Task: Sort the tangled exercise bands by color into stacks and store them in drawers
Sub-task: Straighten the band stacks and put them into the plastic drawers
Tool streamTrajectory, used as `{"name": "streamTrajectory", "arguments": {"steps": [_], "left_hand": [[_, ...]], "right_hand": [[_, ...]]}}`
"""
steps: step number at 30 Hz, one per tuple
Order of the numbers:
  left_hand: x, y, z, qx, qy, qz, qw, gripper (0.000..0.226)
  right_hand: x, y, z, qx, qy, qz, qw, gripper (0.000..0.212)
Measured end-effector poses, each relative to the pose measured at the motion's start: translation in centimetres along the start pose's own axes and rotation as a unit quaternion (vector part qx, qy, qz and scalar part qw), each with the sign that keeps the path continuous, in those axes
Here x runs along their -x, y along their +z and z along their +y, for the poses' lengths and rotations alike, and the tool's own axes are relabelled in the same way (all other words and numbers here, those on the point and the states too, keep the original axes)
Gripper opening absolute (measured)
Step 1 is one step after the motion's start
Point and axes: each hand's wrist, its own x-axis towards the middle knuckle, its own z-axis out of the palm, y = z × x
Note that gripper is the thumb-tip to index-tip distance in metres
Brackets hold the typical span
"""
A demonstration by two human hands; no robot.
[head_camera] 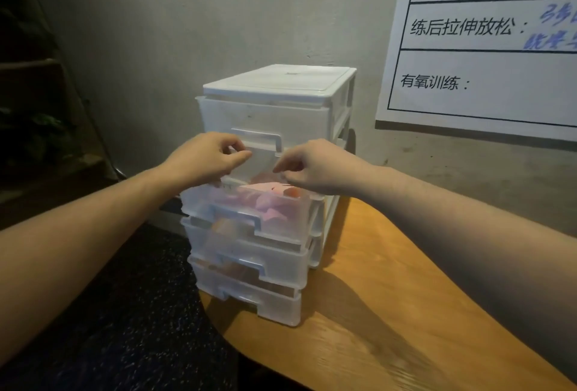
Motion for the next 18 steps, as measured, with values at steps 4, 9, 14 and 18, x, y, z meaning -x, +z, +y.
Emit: {"name": "streamTrajectory", "arguments": {"steps": [4,9,14,18], "left_hand": [[-0.8,-0.8,-0.3,-0.018,-0.032,-0.082,0.996,0.030],[-2.1,-0.5,0.2,-0.082,-0.074,-0.234,0.966,0.055],[-3.7,1.2,0.0,-0.137,-0.048,-0.315,0.938,0.070],[-4.1,2.5,-0.7,-0.198,0.019,-0.331,0.922,0.041]], "right_hand": [[-1.2,0.5,-0.9,0.022,0.008,-0.048,0.999,0.028],[-2.8,1.5,-1.5,0.098,0.018,-0.116,0.988,0.029],[-4.2,2.3,-1.8,0.160,0.055,-0.177,0.970,0.029],[-4.7,2.6,-2.1,0.216,0.031,-0.177,0.960,0.023]]}}
